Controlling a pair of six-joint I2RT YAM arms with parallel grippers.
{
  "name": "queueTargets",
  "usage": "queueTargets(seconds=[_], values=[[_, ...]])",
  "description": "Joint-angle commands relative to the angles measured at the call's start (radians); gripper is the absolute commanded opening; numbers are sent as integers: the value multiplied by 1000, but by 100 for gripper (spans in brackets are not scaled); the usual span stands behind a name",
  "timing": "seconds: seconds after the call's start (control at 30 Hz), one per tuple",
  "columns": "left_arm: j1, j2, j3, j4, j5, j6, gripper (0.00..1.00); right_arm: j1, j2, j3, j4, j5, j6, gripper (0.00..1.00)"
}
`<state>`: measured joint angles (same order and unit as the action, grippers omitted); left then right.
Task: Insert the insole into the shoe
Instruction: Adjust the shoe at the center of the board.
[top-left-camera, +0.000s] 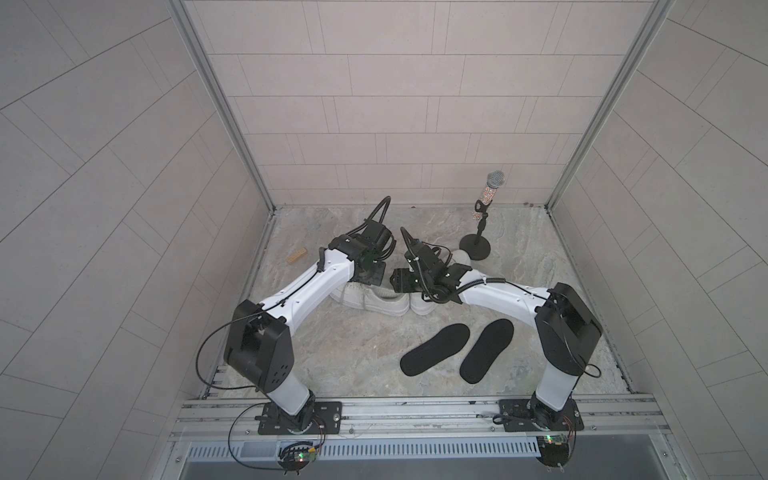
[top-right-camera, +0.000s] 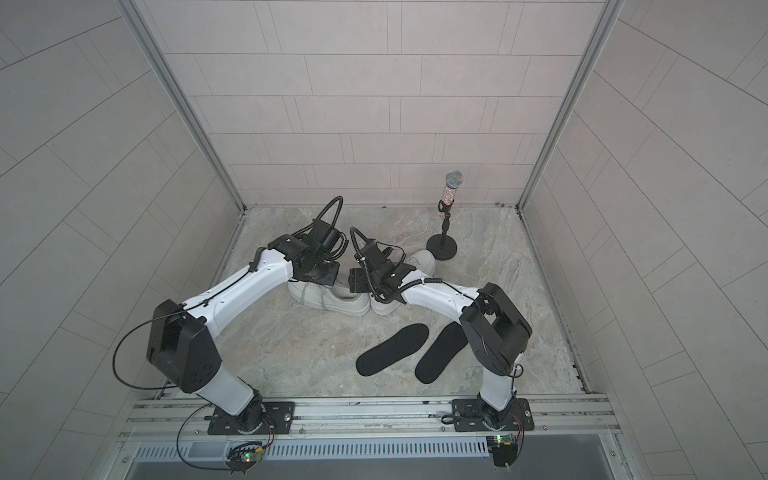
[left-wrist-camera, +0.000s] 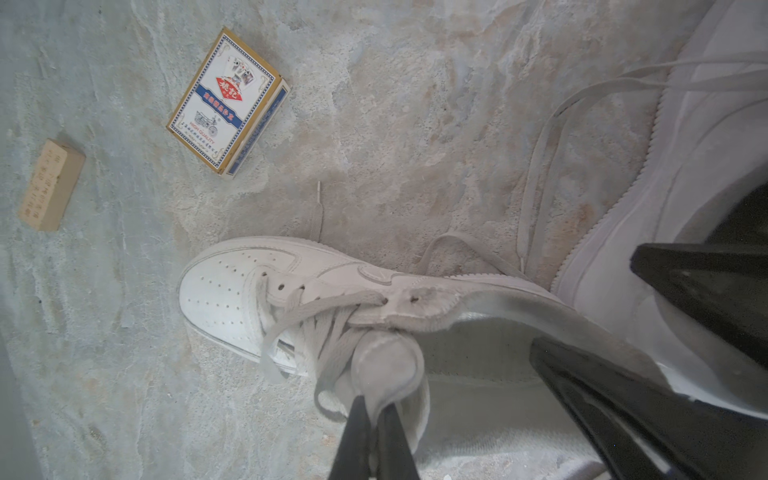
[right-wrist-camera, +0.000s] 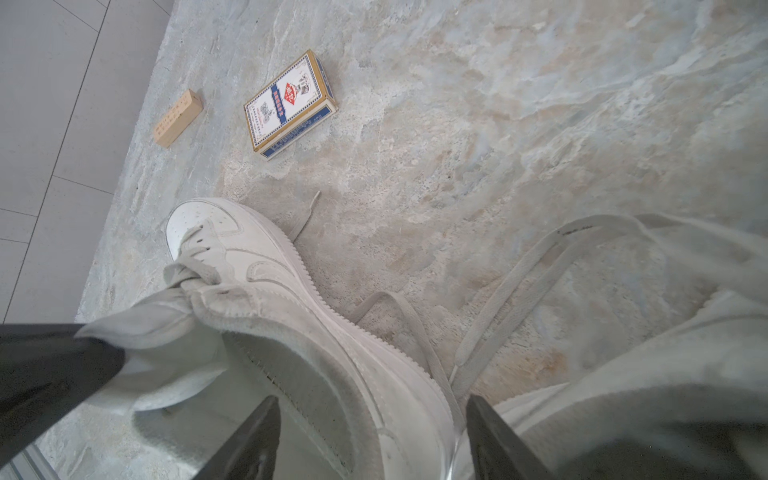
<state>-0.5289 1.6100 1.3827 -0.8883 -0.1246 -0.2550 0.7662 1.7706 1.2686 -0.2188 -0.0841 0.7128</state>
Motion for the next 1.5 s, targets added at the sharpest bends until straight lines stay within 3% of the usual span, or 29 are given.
queueTargets(seconds=[0.0, 0.4, 0.67, 0.87, 1.07, 1.17, 1.27, 1.47], values=[[9, -34, 2, -7, -71, 15, 0, 24, -50, 27, -98, 32, -72, 72], [76, -101, -72, 22, 54, -16, 0, 88, -81, 55, -94, 61, -107, 71], [99, -142, -111, 60, 155, -18, 0, 93, 60, 51, 29, -18, -29, 70], [98, -181, -126, 63, 234, 38, 0, 83, 144, 55, 57, 18, -22, 65], [114, -208, -147, 23, 93, 39, 0, 70, 112, -51, 66, 55, 33, 30], [135, -196, -142, -26, -16, 36, 0, 71, 84, -101, 56, 83, 71, 18], [139, -191, -155, -42, -109, 31, 0, 83, 65, -142, 43, 130, 106, 12], [147, -189, -182, 11, -160, -34, 0, 102, 8, -188, 25, 205, 152, 11]])
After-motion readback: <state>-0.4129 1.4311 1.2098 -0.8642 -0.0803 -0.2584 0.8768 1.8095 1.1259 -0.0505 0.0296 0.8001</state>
